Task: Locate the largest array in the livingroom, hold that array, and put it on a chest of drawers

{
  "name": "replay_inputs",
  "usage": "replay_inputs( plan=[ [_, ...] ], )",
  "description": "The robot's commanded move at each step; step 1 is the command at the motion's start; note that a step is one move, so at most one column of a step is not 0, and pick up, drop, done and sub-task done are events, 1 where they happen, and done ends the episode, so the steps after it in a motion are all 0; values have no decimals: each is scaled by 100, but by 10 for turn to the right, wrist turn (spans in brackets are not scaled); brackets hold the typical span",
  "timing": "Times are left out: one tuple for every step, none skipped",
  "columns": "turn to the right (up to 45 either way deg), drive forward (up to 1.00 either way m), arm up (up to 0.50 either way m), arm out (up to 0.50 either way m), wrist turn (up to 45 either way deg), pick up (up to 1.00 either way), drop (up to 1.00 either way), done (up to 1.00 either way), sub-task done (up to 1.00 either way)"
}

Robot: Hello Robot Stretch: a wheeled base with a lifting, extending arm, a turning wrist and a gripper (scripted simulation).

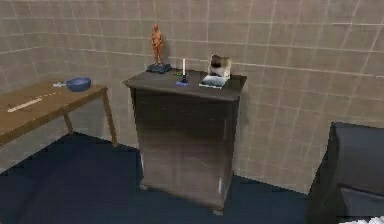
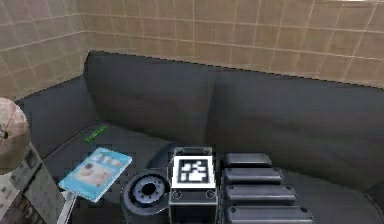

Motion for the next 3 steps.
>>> replay_inputs(
  plan=[
    [-450,0,0,0,0,0,0,0,0],
    [-450,0,0,0,0,0,0,0,0],
    [-180,0,0,0,0,0,0,0,0]
  ],
)
